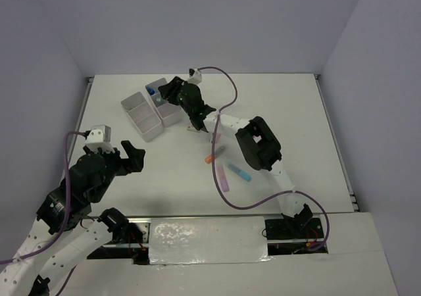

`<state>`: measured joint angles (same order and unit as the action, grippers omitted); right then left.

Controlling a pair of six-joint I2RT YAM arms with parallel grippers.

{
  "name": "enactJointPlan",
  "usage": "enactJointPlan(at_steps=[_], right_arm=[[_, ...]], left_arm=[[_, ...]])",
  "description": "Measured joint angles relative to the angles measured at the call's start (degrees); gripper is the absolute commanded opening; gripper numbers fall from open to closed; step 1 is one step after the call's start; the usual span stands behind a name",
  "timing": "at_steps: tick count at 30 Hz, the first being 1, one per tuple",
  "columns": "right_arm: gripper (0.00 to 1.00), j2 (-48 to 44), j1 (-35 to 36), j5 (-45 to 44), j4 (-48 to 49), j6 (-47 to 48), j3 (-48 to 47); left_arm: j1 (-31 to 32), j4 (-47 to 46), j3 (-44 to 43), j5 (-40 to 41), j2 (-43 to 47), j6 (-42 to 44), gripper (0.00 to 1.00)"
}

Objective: Sort the stationery into containers
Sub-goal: Place the stationery in the storage box, then pick up the pen from the center of the board.

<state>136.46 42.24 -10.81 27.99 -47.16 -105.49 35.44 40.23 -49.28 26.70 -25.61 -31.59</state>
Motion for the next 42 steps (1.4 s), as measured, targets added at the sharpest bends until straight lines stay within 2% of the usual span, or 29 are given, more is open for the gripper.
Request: enactJointPlan(at_steps=[2, 9, 12, 14, 16, 18, 20, 22, 26, 31, 34, 37, 41, 42], right_arm=[[0.61, 0.00, 0.00, 0.00, 0.00, 0.33, 0.00], [0.62, -0.39, 0.00, 0.50, 0.61, 2.38, 0.83], [0.65, -4.09, 0.00, 1.84, 0.09, 4.90, 5.77], [0.71, -8.85, 0.02, 2.78, -2.54, 6.78, 9.64], [0.76, -14.51, 0.02, 2.62, -8.81, 8.92, 11.93], [0.77, -21.18, 0.02, 1.77, -15.85, 10.60, 12.59], [0.86, -28.98, 0.00, -0.17, -24.15, 12.11, 12.70], [0.87, -36.17, -0.15, -2.12, -29.27, 13.18, 14.80], [0.87, -49.09, -0.57, -6.01, -40.06, 14.08, 23.69], [0.91, -57.53, -0.98, -5.92, -50.18, 14.05, 40.52], [0.91, -60.81, -0.96, -4.39, -54.45, 14.14, 47.65], [0.86, -61.79, -0.68, -3.48, -58.03, 15.10, 49.37], [0.70, -62.31, 0.42, -0.28, -58.51, 17.42, 52.96], [0.69, -62.34, 1.05, 0.39, -58.75, 17.86, 54.01]], left_arm=[[0.00, 0.00, 0.00, -0.02, 0.00, 0.04, 0.99], [0.02, 0.00, 0.00, 0.00, -0.02, 0.07, 0.99], [0.07, 0.00, 0.00, 0.02, -0.07, 0.07, 0.99], [0.09, 0.00, 0.00, 0.02, -0.24, 0.07, 0.99], [0.13, 0.00, 0.00, 0.02, -0.79, 0.04, 0.99], [0.17, 0.02, 0.00, 0.02, -1.75, 0.04, 0.99], [0.17, 0.04, 0.00, 0.02, -3.17, 0.04, 0.99], [0.22, 0.00, 0.00, 0.00, -4.15, 0.02, 0.99], [0.22, -0.83, 0.00, -1.46, -7.50, 0.13, 0.99], [0.28, -2.45, -0.13, -6.93, -17.07, -0.44, 0.99], [0.39, -4.81, -0.13, -11.06, -22.67, -1.68, 0.99], [0.81, -6.88, -0.13, -13.92, -26.14, -2.49, 0.99], [1.33, -6.99, -0.66, -14.51, -26.60, -3.17, 0.99], [1.42, -6.62, -1.03, -14.23, -26.36, -3.17, 0.99]])
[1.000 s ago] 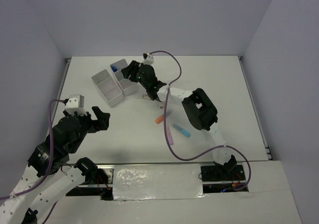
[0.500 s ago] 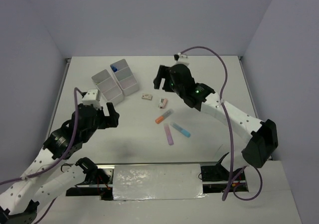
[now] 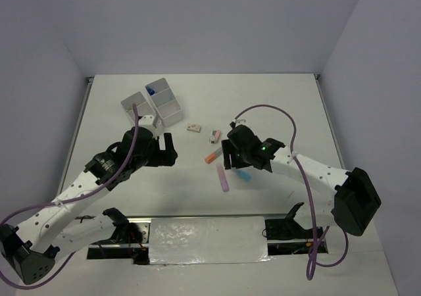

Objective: Sort the stationery into containers
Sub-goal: Pick up the pen from the center of the board.

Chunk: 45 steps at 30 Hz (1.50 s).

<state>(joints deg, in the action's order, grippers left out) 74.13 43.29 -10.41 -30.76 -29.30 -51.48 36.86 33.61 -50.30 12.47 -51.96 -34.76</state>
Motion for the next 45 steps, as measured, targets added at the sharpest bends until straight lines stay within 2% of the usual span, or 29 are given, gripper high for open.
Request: enactJointPlan(at_steps=[8, 15, 18, 19, 22, 23, 24, 31, 39, 45], right_arm=[[0.62, 6.71, 8.61, 2.25, 0.87, 0.04, 2.67], [0.61, 15.13, 10.47, 1.38, 1.62, -0.87, 2.62], [0.51, 16.13, 10.47, 0.90, 2.08, -0.85, 2.64], [0.41, 16.48, 10.47, 0.57, 2.08, -0.79, 2.58], [0.21, 17.53, 10.32, -0.42, 1.68, -0.11, 1.84], [0.10, 17.75, 10.32, -0.26, 2.03, -0.02, 1.66], [0.06, 17.84, 10.34, -0.17, 2.21, 0.07, 1.60], [0.03, 15.02, 12.24, 0.81, 3.23, 0.48, 3.21], [0.04, 0.15, 19.43, 4.17, 6.16, 0.68, 3.10], [0.04, -3.45, 23.76, 3.67, 10.56, 0.55, 2.67]], left_arm=[[0.07, 6.78, -2.78, 5.20, 5.51, 0.11, 0.99], [0.07, 10.14, -2.89, 6.34, 9.46, 0.26, 0.99], [0.07, 10.29, -2.84, 6.27, 9.66, 0.33, 0.99], [0.07, 10.29, -2.84, 6.25, 9.73, 0.33, 0.99], [0.07, 10.32, -2.84, 6.27, 9.90, 0.33, 0.99], [0.07, 10.34, -2.84, 6.27, 9.92, 0.33, 0.99], [0.07, 10.36, -2.84, 6.25, 9.99, 0.33, 0.99], [0.04, 9.18, -2.45, 4.11, 11.26, -0.22, 0.99], [0.26, -8.07, 9.49, -11.39, 10.99, -9.62, 0.99], [1.31, -16.92, 12.15, -16.85, 9.55, -15.98, 0.99]])
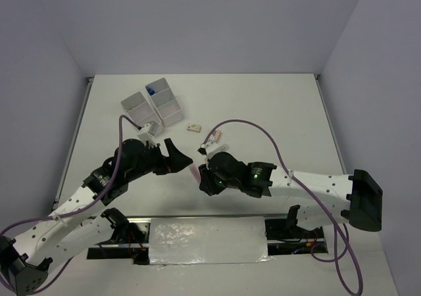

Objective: Sort the stationery into containers
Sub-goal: Pick up the pen from the center of the board.

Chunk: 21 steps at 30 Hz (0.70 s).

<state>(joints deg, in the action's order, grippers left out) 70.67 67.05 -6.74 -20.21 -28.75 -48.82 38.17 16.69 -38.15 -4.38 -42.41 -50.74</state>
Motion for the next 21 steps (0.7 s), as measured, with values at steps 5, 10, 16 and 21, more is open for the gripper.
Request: enactJointPlan(at_steps=[5, 10, 16, 21], right_arm=[[0.03, -0.07, 2.47, -1.51, 0.90, -0.11, -0.48], [0.04, -0.22, 4.07, -4.26, 1.77, -0.09, -2.40], [0.04, -0.92, 4.70, -6.12, 3.30, 0.31, -2.84], [0.04, -0.92, 5.18, -7.72, 5.44, 1.22, -2.84]], left_arm=[[0.07, -3.23, -0.11, -0.96, -0.94, -2.36, 0.94], [0.13, -3.23, -0.09, -0.48, -1.77, -3.50, 0.94], [0.13, -3.19, -0.09, -0.37, -1.73, -3.82, 0.69], [0.13, -4.96, -0.09, -2.03, -2.29, -3.69, 0.64]])
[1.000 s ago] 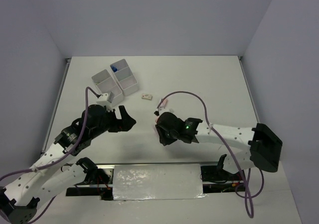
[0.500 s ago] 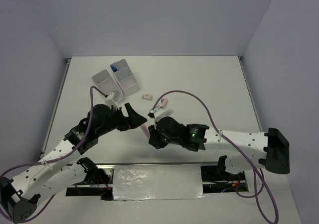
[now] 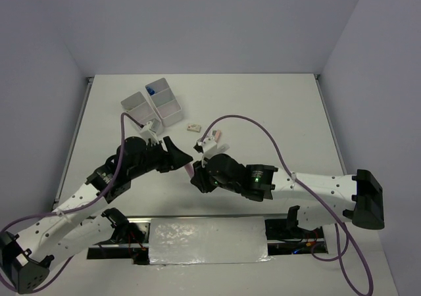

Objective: Sort the stationery into containers
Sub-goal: Pick up the pen from the center of the board, then place the pen in the storage box.

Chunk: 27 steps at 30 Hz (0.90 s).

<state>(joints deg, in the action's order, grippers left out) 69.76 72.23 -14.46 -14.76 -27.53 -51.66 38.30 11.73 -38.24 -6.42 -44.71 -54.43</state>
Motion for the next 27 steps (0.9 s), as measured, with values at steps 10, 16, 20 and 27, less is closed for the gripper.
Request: enactJointPlan(at_steps=[10, 16, 20, 27], right_arm=[[0.18, 0.63, 0.00, -1.18, 3.96, 1.46, 0.04], [1.00, -3.02, -0.22, -1.75, 8.81, 1.29, 5.40], [1.00, -11.06, -2.82, -3.30, 8.70, -0.26, 10.78], [1.00, -28.17, -5.64, -7.21, 7.13, -2.60, 15.45]], left_arm=[[0.04, -0.66, -0.55, -0.83, -1.36, 0.66, 0.02], [0.26, 4.98, -6.80, 6.43, -4.44, 4.96, 0.00], [0.09, 9.25, -13.20, 18.47, -9.33, 6.95, 0.00], [-7.37, 10.69, -21.68, 41.62, -24.94, 7.52, 0.00]])
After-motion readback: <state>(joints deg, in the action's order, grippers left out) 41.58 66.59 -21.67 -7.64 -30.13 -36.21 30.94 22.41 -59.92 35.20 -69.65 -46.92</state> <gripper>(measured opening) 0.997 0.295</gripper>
